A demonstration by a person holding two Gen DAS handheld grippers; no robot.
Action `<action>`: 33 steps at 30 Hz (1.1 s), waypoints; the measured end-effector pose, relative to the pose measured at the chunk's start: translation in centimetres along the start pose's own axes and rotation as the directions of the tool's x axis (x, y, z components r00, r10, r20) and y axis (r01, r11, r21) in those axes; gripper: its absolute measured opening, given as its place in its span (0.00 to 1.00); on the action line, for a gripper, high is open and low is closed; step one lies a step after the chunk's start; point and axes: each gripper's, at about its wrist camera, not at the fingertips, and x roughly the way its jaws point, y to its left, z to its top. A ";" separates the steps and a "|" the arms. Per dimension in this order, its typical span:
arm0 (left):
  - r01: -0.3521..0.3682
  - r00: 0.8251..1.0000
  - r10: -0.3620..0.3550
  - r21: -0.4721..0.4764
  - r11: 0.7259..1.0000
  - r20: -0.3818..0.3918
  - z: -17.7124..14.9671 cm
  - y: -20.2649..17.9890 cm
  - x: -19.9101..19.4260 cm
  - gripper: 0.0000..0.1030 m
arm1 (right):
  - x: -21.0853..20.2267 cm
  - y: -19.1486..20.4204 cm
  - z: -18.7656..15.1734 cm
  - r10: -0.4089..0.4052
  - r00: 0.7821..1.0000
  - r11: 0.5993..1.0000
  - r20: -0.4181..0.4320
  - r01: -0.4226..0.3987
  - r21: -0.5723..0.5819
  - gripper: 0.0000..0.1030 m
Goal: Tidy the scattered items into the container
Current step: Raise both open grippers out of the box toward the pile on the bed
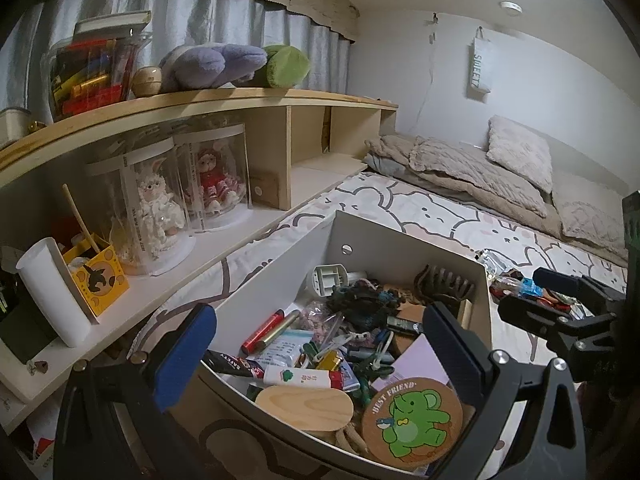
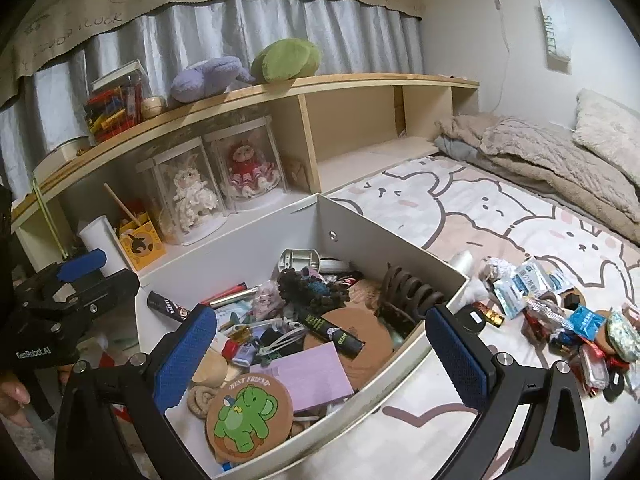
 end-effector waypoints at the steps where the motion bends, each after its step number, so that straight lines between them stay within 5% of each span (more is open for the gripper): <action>1: 0.000 1.000 0.000 0.001 1.000 0.000 0.0 -0.1 -0.1 1.00 | -0.2 -0.1 0.0 0.000 1.000 1.000 0.003 0.000 0.004 1.00; 19: 0.023 0.999 -0.023 0.026 0.999 0.035 0.6 -2.6 -2.9 1.00 | -4.8 -1.2 -0.2 -0.050 0.996 0.999 0.068 0.049 0.018 1.00; 33: 0.105 0.991 -0.111 0.074 0.992 0.073 1.3 -7.0 -4.9 1.00 | -10.3 -3.7 -0.9 -0.148 0.982 0.989 0.120 0.145 0.039 1.00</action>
